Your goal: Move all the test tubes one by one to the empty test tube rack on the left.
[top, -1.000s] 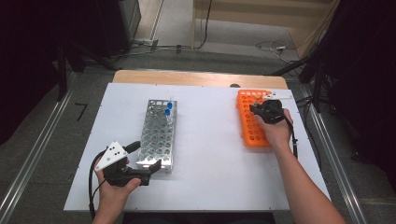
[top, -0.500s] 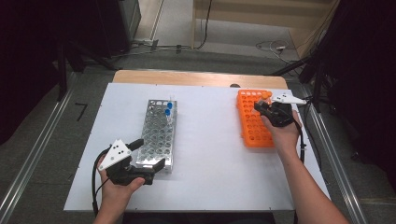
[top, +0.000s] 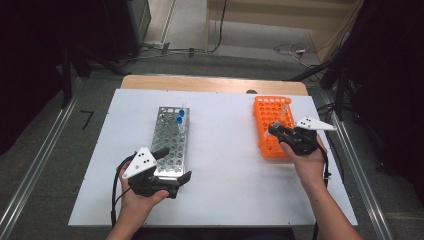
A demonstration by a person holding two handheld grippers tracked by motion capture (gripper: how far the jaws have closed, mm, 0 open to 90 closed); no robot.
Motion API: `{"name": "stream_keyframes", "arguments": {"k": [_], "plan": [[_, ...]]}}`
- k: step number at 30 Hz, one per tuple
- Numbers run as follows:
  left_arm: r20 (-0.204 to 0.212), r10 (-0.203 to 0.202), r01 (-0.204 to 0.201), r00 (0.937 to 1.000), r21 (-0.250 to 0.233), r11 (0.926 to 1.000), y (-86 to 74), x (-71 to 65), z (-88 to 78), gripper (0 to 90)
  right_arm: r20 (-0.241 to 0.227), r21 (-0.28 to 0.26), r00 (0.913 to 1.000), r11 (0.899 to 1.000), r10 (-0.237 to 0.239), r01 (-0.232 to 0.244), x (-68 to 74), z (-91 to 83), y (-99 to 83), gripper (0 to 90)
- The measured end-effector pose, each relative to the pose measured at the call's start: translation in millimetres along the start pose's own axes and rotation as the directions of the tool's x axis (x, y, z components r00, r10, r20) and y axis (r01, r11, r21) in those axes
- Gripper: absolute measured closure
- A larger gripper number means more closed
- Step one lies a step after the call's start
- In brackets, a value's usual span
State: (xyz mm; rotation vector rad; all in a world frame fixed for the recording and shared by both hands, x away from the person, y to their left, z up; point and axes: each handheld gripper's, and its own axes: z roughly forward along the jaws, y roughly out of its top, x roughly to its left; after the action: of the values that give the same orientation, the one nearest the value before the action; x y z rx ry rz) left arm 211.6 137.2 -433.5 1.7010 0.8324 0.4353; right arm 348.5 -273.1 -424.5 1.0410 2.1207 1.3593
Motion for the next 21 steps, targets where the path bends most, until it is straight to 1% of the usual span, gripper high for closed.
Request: {"name": "stream_keyframes", "arguments": {"k": [7,8,13,18,21], "plan": [[0.033,0.016,-0.016,0.9993,0.016,0.9997,3.8,-9.1,15.7,1.0,-0.066,0.007,0.9977,1.0,-0.014,0.015,20.0,-13.2,-14.7,72.6],[0.038,0.017,-0.018,0.9991,0.016,0.9997,4.6,-10.6,18.1,1.0,-0.077,0.005,0.9968,1.0,-0.021,0.022,23.5,-14.8,-17.6,72.6],[0.06,0.023,-0.024,0.9979,0.016,0.9996,8.6,-17.4,29.7,1.9,-0.125,0.011,0.992,1.0,-0.021,0.022,36.9,-20.7,-25.8,72.6],[0.086,0.031,-0.033,0.9958,0.023,0.9992,11.6,-25.5,43.0,3.3,-0.177,0.021,0.9835,0.999,-0.036,0.04,54.5,-25.3,-31.8,72.6],[0.104,0.034,-0.037,0.994,0.029,0.9989,13.1,-30.3,52.3,4.5,-0.209,0.029,0.9764,0.998,-0.054,0.062,63.7,-25.1,-35.2,72.6]]}}
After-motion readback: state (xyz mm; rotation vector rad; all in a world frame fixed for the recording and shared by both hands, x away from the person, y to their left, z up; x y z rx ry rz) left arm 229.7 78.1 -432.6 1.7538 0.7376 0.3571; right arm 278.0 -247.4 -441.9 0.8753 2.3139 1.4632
